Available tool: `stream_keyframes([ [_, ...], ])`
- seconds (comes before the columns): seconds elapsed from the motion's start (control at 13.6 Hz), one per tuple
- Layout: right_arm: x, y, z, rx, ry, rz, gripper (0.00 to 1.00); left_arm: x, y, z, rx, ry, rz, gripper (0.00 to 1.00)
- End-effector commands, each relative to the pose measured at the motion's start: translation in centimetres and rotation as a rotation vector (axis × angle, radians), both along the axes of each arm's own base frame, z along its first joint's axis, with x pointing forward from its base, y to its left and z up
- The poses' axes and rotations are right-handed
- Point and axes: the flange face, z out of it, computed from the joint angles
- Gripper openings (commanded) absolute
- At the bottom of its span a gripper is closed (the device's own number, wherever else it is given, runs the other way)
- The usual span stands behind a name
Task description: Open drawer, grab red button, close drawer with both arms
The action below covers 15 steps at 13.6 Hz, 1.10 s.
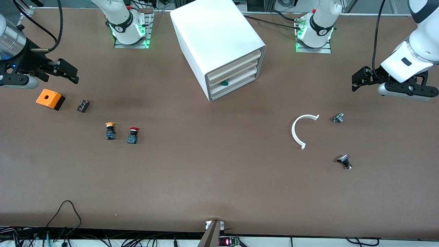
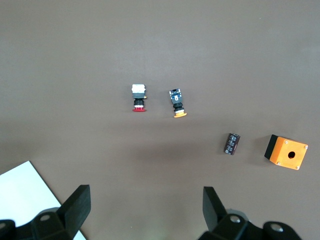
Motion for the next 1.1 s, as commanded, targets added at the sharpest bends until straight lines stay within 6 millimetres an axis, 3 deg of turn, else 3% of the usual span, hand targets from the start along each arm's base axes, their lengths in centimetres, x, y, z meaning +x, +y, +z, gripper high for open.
stream_keyframes([
  [0.0, -0.1, -0.1, 2.1, -0.006, -0.034, 0.025, 0.99, 0.1, -0.1, 0.5, -0.001, 0.009, -0.025, 0.99],
  [0.22, 0.7, -0.3, 4.0, 0.001, -0.072, 0.027, 0.99, 0.1, 0.0, 0.5, -0.001, 0.010, -0.029, 0.99],
  [1.03, 0.5, -0.4, 4.0, 0.007, -0.056, 0.021, 0.99, 0.1, -0.2, 0.5, -0.001, 0.012, -0.033, 0.99],
])
